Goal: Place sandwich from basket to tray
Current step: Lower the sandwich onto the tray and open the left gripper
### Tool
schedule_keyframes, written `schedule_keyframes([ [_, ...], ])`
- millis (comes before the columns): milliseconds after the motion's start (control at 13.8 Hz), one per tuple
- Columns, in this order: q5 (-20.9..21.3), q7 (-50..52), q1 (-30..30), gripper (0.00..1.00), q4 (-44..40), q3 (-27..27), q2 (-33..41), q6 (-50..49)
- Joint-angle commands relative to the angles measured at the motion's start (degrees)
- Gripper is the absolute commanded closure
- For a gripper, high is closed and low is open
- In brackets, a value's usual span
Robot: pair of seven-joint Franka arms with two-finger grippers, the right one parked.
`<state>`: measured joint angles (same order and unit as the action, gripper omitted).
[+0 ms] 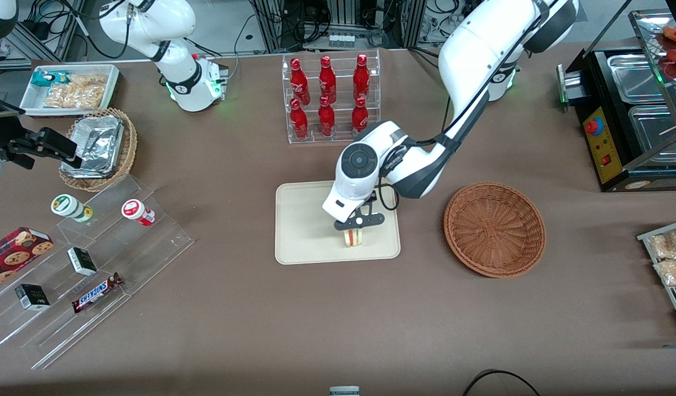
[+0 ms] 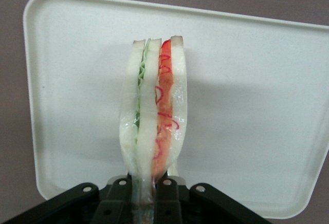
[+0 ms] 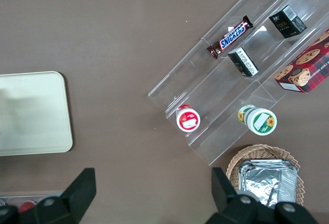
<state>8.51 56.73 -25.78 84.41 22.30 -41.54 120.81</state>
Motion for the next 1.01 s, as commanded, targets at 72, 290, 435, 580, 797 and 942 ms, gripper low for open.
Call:
schedule_keyframes([
  [72,1.2,0.7,-2.8,0.99,-3.8,-0.3,-3.4,-0.5],
  [290,1.1,0.8,-3.1,0.99,-5.3,-0.3,-4.9,-0.4],
  [435,1.0,0.8,-3.1,0.94,-5.2,-0.3,-4.9,-0.4],
  [580,1.2,0.3,-3.1,0.35,-5.2,-0.3,-5.0,-0.4],
  [797,1.1,0.9,-3.1,0.0,-5.2,-0.3,-4.3,-0.7],
  [942,0.7,1.2,-3.1,0.0,-5.2,-0.3,-2.1,-1.2],
])
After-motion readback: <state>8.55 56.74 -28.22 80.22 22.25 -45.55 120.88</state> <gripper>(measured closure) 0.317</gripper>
